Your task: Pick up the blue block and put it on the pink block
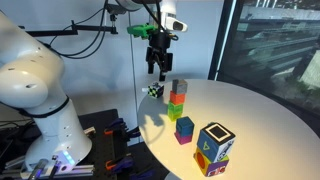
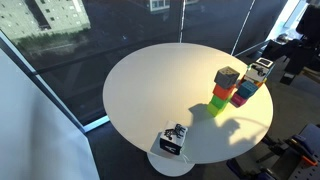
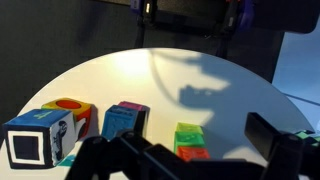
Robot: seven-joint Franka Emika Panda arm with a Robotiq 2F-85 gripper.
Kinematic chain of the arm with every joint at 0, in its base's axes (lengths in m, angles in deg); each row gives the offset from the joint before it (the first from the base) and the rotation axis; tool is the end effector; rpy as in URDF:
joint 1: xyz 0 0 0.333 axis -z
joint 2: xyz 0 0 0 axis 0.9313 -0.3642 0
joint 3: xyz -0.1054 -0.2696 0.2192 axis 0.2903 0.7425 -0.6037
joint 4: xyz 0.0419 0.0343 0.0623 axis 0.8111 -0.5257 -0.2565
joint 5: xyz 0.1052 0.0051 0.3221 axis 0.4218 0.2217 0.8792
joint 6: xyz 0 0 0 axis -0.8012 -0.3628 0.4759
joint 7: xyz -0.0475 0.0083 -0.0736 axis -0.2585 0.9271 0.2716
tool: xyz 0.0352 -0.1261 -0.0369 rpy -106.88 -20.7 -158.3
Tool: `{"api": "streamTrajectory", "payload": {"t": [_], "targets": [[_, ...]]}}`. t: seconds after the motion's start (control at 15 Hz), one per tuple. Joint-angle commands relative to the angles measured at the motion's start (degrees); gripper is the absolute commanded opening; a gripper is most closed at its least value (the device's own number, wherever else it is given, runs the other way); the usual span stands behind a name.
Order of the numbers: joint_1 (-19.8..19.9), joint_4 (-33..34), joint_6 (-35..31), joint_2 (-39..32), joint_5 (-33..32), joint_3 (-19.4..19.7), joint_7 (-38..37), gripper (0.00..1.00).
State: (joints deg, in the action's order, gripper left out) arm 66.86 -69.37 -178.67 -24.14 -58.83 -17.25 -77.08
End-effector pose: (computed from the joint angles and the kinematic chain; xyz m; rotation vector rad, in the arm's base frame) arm 0.2965 -0.0071 0.4708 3.0753 0.1881 -0.2261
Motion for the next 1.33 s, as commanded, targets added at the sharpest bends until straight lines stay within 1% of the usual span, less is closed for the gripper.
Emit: {"api": "streamTrajectory", "payload": {"t": [0.0,0.27,0.6,0.67,0.73,1.27], "targets": [[-0.77,-0.06,3.06,5.76,3.14,-0.17,0.62,1.0],[-0.72,-0.69,3.03,9.95,5.02,-0.72,-0.95,1.0],[-0.61,-1.06,2.49,12.53,5.18,-1.22,-1.42,1.0],[-0.59,-1.11,2.44,12.78,5.16,-1.3,-1.54,1.0],[-0.6,-0.39,2.43,11.16,4.56,-0.96,-0.41,1.0],[-0.61,-0.43,2.42,10.94,4.56,-0.99,-0.41,1.0]]}}
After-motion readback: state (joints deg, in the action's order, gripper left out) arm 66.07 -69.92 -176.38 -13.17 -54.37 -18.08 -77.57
